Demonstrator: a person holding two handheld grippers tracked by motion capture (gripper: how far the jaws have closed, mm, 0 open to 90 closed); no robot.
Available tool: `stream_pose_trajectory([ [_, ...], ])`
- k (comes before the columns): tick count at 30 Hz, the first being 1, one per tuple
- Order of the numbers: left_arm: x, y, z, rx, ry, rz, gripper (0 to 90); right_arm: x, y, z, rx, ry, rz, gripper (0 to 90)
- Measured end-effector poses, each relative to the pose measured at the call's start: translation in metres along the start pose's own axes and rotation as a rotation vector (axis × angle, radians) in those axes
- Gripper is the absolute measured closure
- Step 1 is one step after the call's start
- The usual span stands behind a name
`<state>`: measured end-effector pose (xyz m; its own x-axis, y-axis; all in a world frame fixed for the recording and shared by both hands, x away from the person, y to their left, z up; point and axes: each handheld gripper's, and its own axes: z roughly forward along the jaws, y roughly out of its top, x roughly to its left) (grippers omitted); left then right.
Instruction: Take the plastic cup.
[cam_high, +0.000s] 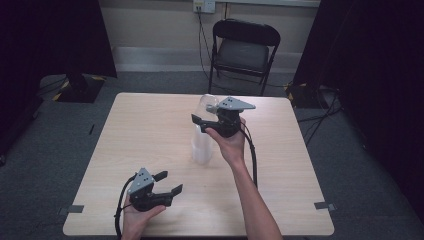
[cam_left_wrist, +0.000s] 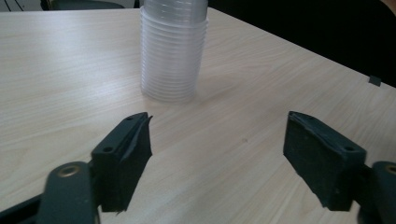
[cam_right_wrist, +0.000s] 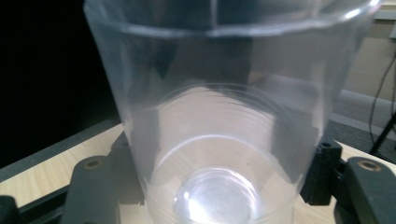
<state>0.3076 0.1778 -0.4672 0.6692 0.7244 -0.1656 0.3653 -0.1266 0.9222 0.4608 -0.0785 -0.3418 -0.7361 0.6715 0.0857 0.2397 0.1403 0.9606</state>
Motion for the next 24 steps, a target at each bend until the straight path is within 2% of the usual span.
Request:
stream_pose_trajectory([
  [5,-0.002,-0.001,0.001,-0.015,0.021,0.015,27.8,0.001,0.003,-0.009,0.005,-0.036,0.009,33.9],
  [10,-0.004,0.0,0.004,-0.036,0.021,0.03,30.6,0.001,0.005,-0.021,-0.009,-0.029,0.017,34.4],
  [12,-0.006,0.0,0.005,-0.04,0.007,0.04,36.2,0.002,0.005,-0.026,-0.002,-0.032,0.002,35.3],
  [15,-0.009,0.003,0.007,-0.036,-0.002,0.047,38.4,0.005,0.005,-0.034,-0.014,-0.041,0.004,35.6],
  [18,-0.009,0.005,0.011,-0.043,-0.039,0.018,38.4,0.006,0.004,-0.045,-0.027,-0.04,0.012,35.7],
  [19,-0.009,0.005,0.011,-0.04,-0.036,0.012,37.8,0.007,0.004,-0.05,-0.023,-0.039,0.024,35.7],
  [20,-0.008,0.005,0.014,-0.027,-0.056,-0.015,37.8,0.007,0.003,-0.054,-0.022,-0.039,0.029,35.7],
  [21,-0.008,0.006,0.014,-0.017,-0.061,-0.022,37.8,0.007,0.001,-0.061,-0.025,-0.04,0.046,35.7],
  [24,-0.01,0.007,0.014,-0.03,-0.065,-0.016,36.5,0.006,-0.005,-0.07,-0.025,-0.05,0.062,35.8],
])
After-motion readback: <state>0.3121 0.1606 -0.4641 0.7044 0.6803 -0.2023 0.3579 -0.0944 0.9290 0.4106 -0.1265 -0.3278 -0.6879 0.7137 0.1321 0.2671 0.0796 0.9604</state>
